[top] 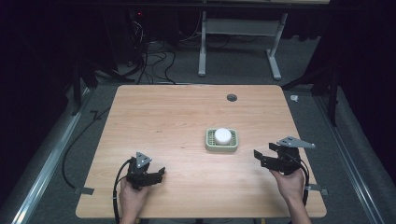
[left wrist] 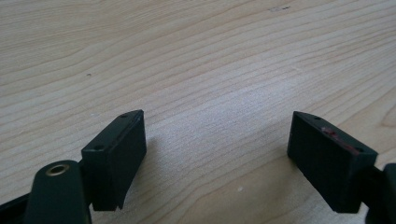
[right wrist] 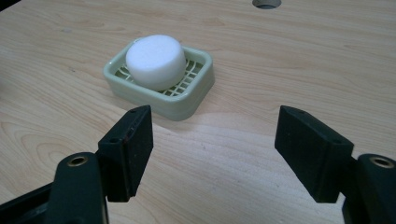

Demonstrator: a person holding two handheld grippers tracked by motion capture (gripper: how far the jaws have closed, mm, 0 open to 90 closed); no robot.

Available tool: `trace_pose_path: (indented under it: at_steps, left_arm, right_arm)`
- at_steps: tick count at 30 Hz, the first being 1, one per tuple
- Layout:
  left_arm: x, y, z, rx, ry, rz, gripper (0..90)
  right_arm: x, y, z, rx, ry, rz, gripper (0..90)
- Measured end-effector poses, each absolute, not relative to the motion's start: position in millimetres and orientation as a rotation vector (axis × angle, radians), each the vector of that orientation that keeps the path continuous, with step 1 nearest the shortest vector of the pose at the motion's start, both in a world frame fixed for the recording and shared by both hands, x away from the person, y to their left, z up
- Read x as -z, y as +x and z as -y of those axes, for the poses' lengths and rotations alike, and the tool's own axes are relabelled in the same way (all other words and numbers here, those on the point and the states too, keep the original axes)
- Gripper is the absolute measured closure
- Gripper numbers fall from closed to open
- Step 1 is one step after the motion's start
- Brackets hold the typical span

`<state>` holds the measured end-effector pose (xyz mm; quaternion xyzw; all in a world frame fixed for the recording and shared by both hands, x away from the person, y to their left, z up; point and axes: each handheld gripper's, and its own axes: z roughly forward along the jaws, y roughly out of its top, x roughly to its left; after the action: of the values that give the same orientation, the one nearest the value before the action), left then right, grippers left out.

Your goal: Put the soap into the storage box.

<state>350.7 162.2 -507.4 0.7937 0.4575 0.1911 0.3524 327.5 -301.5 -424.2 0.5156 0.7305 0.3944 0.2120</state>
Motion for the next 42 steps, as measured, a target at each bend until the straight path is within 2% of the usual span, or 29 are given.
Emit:
trace_pose_path:
  at_steps: [42]
  left_arm:
    - [507.4,350.7,-162.1,-0.495,2.054,-1.184,20.0]
  right_arm:
    - [457.7,309.7,303.2,-1.08,1.499,-2.037,28.7]
